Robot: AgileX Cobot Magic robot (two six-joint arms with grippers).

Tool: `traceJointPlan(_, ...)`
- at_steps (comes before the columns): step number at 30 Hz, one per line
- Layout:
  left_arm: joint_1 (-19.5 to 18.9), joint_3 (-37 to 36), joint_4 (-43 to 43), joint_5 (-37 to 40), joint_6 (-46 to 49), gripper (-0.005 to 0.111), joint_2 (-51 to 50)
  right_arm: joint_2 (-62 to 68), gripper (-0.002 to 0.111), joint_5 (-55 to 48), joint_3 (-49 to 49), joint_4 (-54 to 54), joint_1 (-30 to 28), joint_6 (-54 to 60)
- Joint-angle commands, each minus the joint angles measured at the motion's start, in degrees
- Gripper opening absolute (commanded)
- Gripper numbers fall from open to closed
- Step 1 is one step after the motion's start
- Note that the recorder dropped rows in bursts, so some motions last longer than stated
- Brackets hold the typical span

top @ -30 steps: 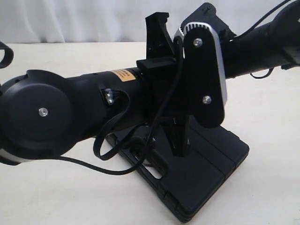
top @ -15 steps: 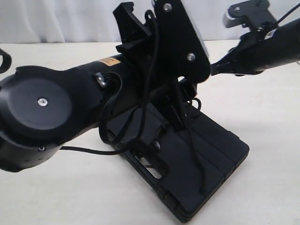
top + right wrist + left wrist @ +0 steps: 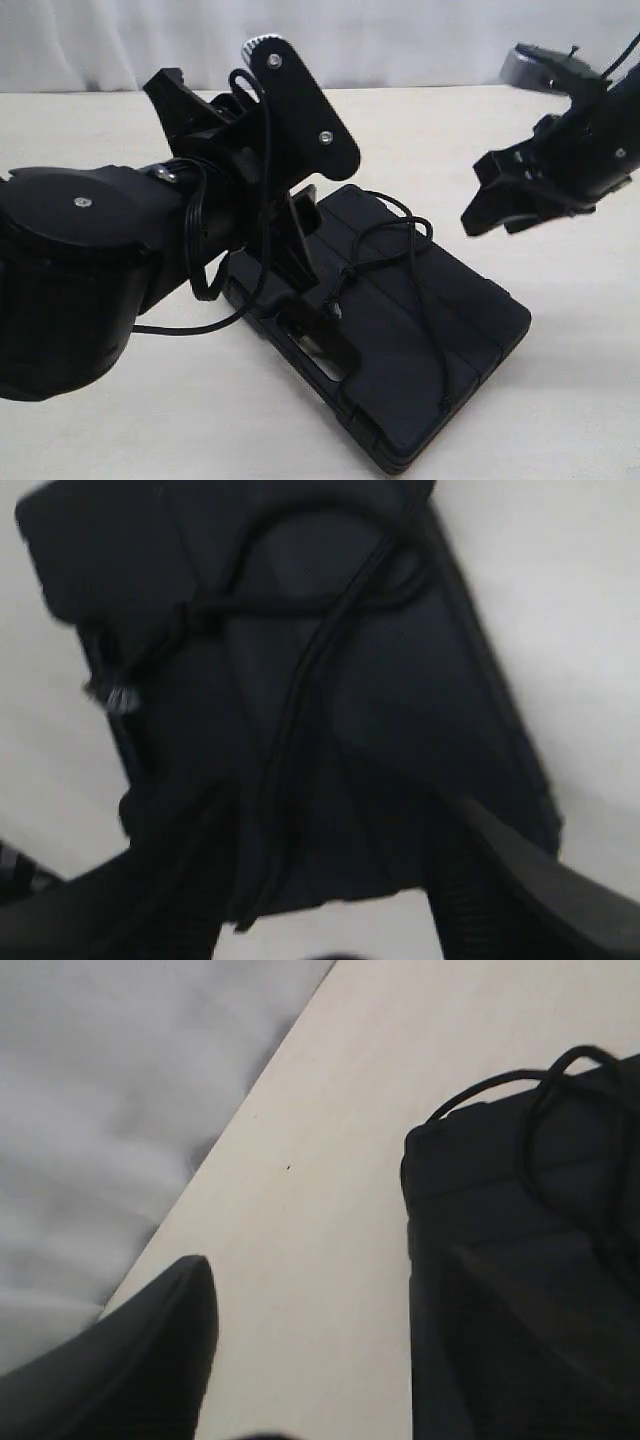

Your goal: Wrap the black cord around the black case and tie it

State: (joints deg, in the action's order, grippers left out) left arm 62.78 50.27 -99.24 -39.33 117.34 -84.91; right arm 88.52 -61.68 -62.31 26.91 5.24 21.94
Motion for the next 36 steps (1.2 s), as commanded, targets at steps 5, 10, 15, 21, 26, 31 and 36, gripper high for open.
traceJointPlan(5, -3.8, -1.5, -0.7, 1.3, -1.1, 0.061, 0.3, 0.1, 0.053, 20.3, 9.0, -13.0, 18.3, -9.2)
traceJointPlan(10, -3.8, -1.5, -0.7, 1.3, -1.1, 0.061, 0.3, 7.4, 0.033, 20.9, 8.4, -26.9, 22.9, -20.0)
traceJointPlan(15, -3.8, -1.5, -0.7, 1.3, -1.1, 0.061, 0.3, 8.7, 0.004, 12.3, 2.7, -36.4, 22.9, -23.0)
traceJointPlan(21, -3.8, -1.6, -0.7, 4.8, -1.1, 0.061, 0.3, 8.8, 0.004, 0.6, -1.0, -59.6, 21.7, -30.1)
traceJointPlan(26, -3.8, -1.6, -0.7, 4.8, -1.1, 0.061, 0.3, 10.5, 0.004, 2.5, -1.0, -63.3, 18.0, -30.7)
traceJointPlan(31, -3.8, -1.6, -0.7, 4.7, -0.6, 0.061, 0.3, 13.8, 0.004, 8.2, -1.0, -62.2, 12.0, -31.8)
traceJointPlan(36, -3.8, -1.6, -0.7, 5.2, -0.6, 0.061, 0.3, 17.6, 0.025, 12.7, -1.0, -57.9, 10.4, -29.7)
